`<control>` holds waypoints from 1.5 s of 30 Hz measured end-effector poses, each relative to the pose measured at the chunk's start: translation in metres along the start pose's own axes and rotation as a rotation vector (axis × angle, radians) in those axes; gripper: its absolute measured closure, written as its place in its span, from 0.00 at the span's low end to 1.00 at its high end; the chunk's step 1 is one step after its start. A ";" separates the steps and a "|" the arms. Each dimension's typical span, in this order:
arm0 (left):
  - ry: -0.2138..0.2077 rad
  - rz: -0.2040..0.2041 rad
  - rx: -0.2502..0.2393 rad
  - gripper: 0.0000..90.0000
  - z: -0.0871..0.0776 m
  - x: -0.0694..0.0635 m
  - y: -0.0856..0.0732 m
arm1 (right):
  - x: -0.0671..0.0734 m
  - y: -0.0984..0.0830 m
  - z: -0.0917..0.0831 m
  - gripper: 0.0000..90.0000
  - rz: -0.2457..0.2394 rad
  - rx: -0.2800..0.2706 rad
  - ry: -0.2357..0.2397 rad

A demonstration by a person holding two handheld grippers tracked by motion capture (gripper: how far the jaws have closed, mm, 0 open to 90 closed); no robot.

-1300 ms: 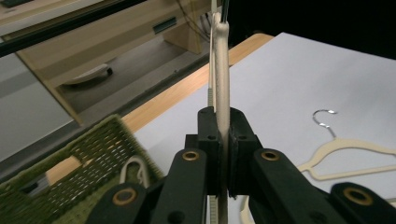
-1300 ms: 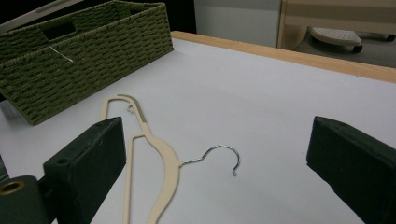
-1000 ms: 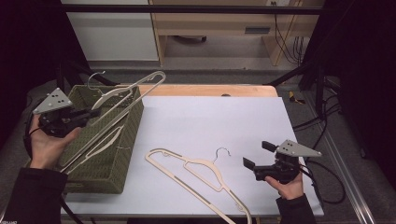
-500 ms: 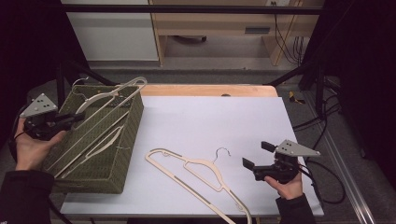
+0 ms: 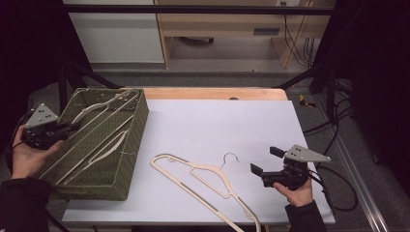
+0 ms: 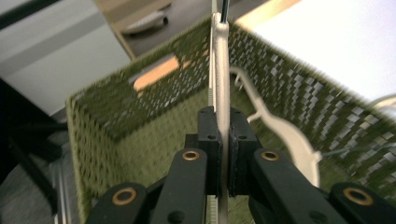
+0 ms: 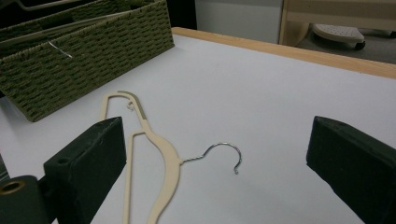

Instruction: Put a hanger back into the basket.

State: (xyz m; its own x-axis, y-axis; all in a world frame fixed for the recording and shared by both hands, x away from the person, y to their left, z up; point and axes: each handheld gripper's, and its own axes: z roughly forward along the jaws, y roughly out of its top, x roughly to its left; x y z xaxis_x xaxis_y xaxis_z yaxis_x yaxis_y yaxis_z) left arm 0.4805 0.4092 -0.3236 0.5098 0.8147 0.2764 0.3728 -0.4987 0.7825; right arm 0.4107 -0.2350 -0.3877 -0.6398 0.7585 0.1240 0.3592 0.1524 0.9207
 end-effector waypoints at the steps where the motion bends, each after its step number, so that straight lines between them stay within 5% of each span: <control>1: 0.000 0.000 0.000 0.96 0.000 0.000 0.000 | 0.000 0.000 0.000 0.06 0.000 0.000 0.000; 12: 0.003 -0.002 0.067 0.96 0.029 -0.013 -0.029 | 0.002 -0.001 0.002 0.06 0.005 0.006 0.002; 19: -0.033 -0.018 0.110 0.95 0.040 -0.019 -0.040 | 0.001 -0.001 0.002 0.06 0.001 0.006 0.005; 34: -0.201 -0.029 0.249 0.78 0.057 -0.038 -0.041 | 0.003 -0.002 0.004 0.06 0.001 0.014 0.009; 45: -0.225 0.007 0.252 0.68 0.052 -0.041 -0.035 | 0.003 -0.001 0.003 0.06 -0.003 0.012 0.011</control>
State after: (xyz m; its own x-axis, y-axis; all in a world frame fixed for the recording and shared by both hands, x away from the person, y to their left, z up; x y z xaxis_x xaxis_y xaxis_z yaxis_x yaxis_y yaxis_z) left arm 0.4865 0.3775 -0.3909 0.6609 0.7393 0.1290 0.5347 -0.5844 0.6104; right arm 0.4109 -0.2311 -0.3900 -0.6484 0.7509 0.1252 0.3651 0.1624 0.9167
